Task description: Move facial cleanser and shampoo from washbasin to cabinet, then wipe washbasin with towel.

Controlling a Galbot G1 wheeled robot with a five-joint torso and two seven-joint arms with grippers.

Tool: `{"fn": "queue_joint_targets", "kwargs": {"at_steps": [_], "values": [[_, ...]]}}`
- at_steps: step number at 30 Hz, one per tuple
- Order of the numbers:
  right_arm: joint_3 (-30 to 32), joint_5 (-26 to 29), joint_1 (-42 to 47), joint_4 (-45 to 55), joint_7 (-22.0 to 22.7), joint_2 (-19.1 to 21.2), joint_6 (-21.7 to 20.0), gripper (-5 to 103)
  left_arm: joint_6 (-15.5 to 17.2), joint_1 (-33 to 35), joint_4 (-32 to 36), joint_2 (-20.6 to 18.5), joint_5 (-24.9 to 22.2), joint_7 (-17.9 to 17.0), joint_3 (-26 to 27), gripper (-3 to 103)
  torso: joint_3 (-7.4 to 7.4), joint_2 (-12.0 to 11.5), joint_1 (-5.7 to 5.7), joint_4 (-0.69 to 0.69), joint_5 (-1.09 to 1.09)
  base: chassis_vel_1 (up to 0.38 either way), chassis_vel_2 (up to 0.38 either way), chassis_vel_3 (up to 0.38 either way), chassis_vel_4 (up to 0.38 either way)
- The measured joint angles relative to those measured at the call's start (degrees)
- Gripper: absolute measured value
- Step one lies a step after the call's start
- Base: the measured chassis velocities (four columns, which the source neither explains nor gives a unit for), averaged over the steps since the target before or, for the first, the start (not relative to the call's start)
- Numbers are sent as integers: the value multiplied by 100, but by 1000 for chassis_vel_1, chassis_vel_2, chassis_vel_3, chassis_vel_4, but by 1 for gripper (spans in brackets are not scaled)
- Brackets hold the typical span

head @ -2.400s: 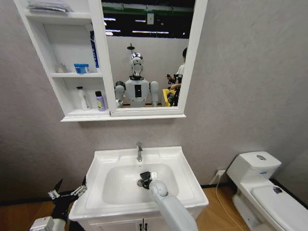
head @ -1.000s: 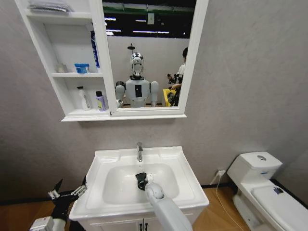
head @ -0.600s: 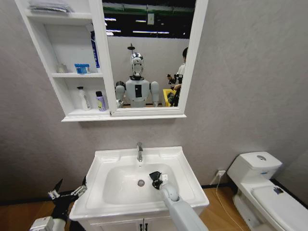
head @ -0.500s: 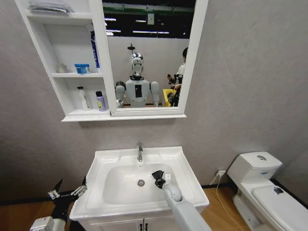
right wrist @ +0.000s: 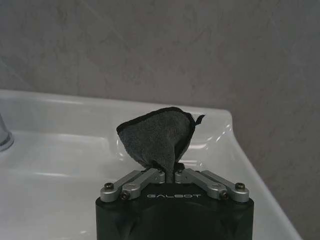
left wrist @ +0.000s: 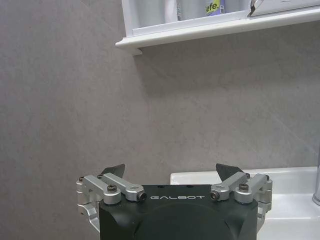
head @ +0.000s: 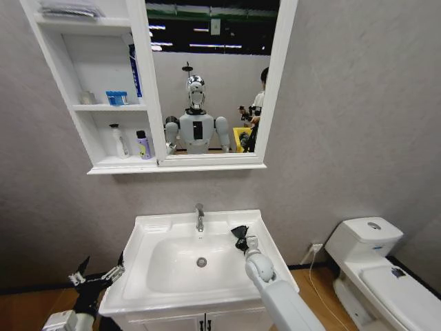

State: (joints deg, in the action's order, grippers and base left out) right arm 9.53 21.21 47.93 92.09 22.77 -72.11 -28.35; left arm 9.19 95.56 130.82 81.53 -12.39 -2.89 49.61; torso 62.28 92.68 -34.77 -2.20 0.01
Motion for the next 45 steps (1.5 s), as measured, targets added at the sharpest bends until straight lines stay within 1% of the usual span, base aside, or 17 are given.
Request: {"fn": "queue_joint_targets", "kwargs": {"at_steps": [6, 9, 14, 17, 18, 20, 22, 23, 24, 26, 29, 30, 32, 35, 36, 39, 45], "values": [[551, -4, 57, 2, -747, 276, 644, 4, 0, 0, 0, 0, 0, 0, 0, 100, 0, 1, 1, -1, 0, 0, 0, 0, 0], [885, 346, 78, -375, -1466, 509, 1117, 4, 0, 0, 0, 0, 0, 0, 0, 100, 0, 1, 1, -1, 1, 0, 0, 0, 0], [1038, 673, 101, -550, -1891, 563, 1126, 1, 0, 0, 0, 0, 0, 0, 0, 100, 0, 1, 1, -1, 1, 0, 0, 0, 0], [1056, 750, 45, -715, -2017, 516, 1132, 9, 0, 0, 0, 0, 0, 0, 0, 100, 0, 1, 1, -1, 0, 0, 0, 0, 0], [1046, 753, -8, -840, -2033, 450, 1127, 19, 0, 0, 0, 0, 0, 0, 0, 100, 0, 1, 1, 0, 0, 0, 0, 0, 0], [1029, 753, -54, -943, -2057, 404, 1134, 19, 0, 0, 0, 0, 0, 0, 0, 100, 0, 1, 1, 0, 0, 0, 0, 0, 0], [1001, 770, -221, -1150, -2214, 328, 1173, 30, 0, 0, 0, 0, 0, 0, 0, 100, 0, 1, 1, 0, 0, 0, 0, 0, 0], [1001, 770, -221, -1150, -2214, 328, 1173, 30, 0, 0, 0, 0, 0, 0, 0, 100, 0, 1, 1, 0, 0, 0, 0, 0, 0], [944, 791, -346, -1240, -2260, 288, 1192, 41, 0, 0, 0, 0, 0, 0, 0, 100, 0, 1, 1, 0, -1, 0, 0, 0, 0], [897, 793, -428, -1283, -2255, 259, 1192, 41, 0, 0, 0, 0, 0, 0, 0, 100, 0, 1, 1, 1, -1, 0, 0, 0, 0], [827, 743, -542, -1354, -2165, 215, 1186, 52, 0, 0, 0, 0, 0, 0, 0, 100, 0, 1, 1, 1, -2, 0, 0, 0, 0], [798, 695, -571, -1375, -2104, 203, 1186, 63, 0, 0, 0, 0, 0, 0, 0, 100, 0, 1, 1, 1, -1, 0, 0, 0, 0], [782, 676, -580, -1373, -2039, 201, 1177, 63, 0, 0, 0, 0, 0, 0, 0, 100, 0, 1, 1, 1, -1, 0, 0, 0, 0], [749, 598, -521, -1222, -1871, 240, 1183, 79, 0, 0, 0, 0, 0, 0, 0, 100, 0, 0, 1, 1, -1, 0, 0, 0, 0], [749, 598, -521, -1222, -1871, 240, 1183, 79, 0, 0, 0, 0, 0, 0, 0, 100, 0, 0, 1, 1, -1, 0, 0, 0, 0], [794, 339, 12, -433, -1339, 420, 1132, 94, 0, 0, 0, 0, 0, 2, -1, 100, 0, 0, 0, 1, 1, 0, 0, 0, 0], [1273, 21, 1247, 1325, -759, 541, 752, 100, -1, 0, 0, 0, 0, -4, 1, 100, -1, 1, 1, 1, -2, 0, 0, 0, 0]]}}
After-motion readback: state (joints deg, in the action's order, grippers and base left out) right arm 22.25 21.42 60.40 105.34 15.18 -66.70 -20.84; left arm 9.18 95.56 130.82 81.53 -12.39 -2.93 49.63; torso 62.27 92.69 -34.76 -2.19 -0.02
